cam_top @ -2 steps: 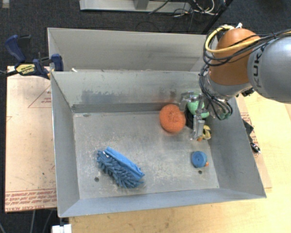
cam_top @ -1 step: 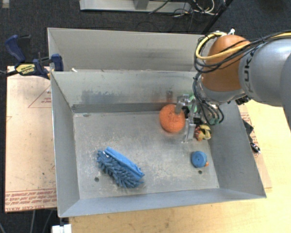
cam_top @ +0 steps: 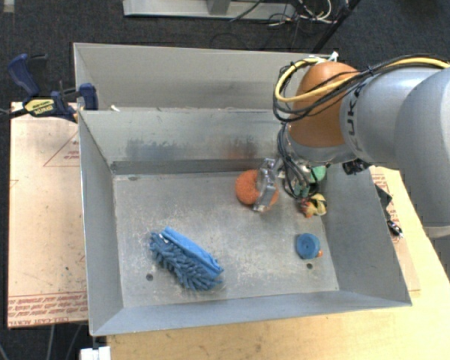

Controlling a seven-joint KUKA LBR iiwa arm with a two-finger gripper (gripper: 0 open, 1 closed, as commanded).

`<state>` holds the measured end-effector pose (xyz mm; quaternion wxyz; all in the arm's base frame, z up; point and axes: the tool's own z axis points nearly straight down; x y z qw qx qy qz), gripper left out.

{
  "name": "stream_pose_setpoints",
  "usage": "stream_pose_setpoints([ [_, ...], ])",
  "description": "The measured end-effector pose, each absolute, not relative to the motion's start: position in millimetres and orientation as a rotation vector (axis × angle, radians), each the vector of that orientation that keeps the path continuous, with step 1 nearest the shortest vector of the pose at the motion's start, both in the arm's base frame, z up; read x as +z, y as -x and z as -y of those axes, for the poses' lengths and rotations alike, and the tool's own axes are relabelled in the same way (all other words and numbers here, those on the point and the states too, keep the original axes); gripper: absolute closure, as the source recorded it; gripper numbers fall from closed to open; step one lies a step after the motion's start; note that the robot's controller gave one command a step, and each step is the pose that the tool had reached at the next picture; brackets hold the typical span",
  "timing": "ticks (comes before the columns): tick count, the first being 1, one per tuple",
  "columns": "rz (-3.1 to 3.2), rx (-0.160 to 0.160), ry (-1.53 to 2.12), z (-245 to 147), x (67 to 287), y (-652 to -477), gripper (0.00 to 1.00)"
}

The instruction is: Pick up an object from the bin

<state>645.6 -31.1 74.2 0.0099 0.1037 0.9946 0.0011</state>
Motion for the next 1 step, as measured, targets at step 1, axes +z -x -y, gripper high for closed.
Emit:
stream_pose_setpoints([
  [1,-3.105,0.003,-0.324,31.1,74.2,-645.6,1.00],
])
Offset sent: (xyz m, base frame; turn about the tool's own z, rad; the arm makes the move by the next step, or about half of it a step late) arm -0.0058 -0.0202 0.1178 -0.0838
